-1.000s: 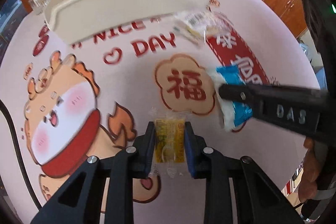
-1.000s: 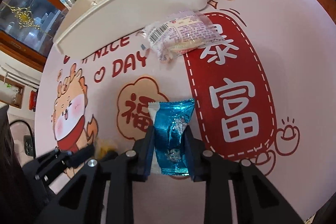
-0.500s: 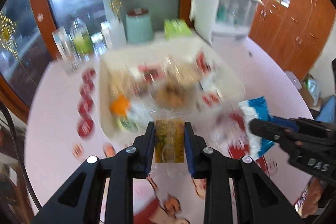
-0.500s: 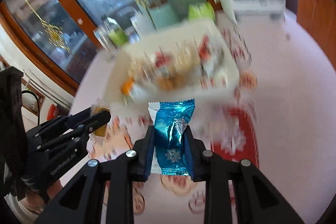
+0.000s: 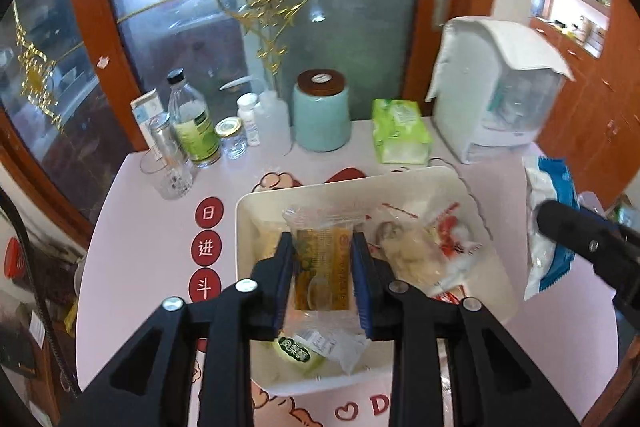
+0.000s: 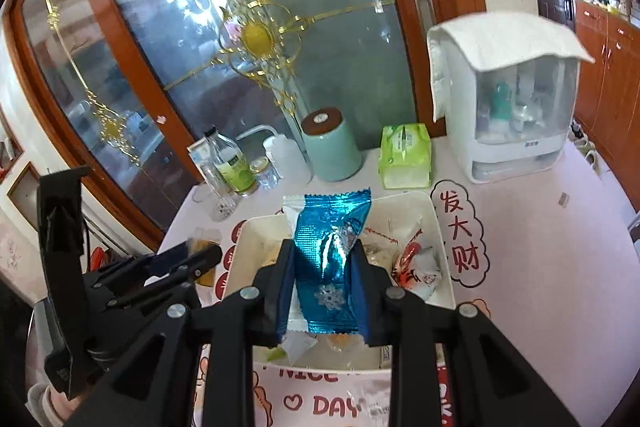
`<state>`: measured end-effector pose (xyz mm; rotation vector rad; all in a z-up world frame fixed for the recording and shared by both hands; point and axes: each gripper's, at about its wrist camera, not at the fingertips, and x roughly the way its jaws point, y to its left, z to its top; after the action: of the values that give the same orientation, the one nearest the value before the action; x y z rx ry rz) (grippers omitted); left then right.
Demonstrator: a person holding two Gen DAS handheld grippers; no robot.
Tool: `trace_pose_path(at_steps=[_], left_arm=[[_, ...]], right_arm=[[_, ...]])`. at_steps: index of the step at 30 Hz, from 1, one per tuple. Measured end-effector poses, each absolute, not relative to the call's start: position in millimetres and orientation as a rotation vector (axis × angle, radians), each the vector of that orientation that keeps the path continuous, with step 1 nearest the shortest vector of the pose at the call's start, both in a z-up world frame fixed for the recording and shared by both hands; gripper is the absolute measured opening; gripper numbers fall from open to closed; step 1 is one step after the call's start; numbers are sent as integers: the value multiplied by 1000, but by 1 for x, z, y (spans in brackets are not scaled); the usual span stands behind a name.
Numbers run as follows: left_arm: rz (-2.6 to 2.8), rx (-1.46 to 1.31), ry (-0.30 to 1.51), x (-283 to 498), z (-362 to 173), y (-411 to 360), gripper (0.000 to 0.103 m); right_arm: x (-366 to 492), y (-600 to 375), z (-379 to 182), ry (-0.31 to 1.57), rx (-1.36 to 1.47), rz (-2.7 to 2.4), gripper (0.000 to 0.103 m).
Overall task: Organize snacks
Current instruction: 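Carry both candies over the tray and release them inside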
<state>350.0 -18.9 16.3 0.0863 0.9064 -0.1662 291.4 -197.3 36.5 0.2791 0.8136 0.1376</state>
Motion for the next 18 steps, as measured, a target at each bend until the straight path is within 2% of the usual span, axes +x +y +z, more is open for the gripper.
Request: trace_pose_path(at_steps=[1,2,4,9,18], left_arm=[[-152,84,919,355,10,-18,48],[-136,80,932,359,4,-16,72],[-104,71,941,362,-7,-12,86],[-93,76,951,360,-21,-6,86],[-101,71,937,350,-21,0,86]], right_arm=[[298,-197,30,835,277,131,27],[304,-198,22,864,277,117,27],[312,-198,7,923,292,116,29],[312,-199,-14,984,286,94,40],[300,-200,-16,999,293,97,42]])
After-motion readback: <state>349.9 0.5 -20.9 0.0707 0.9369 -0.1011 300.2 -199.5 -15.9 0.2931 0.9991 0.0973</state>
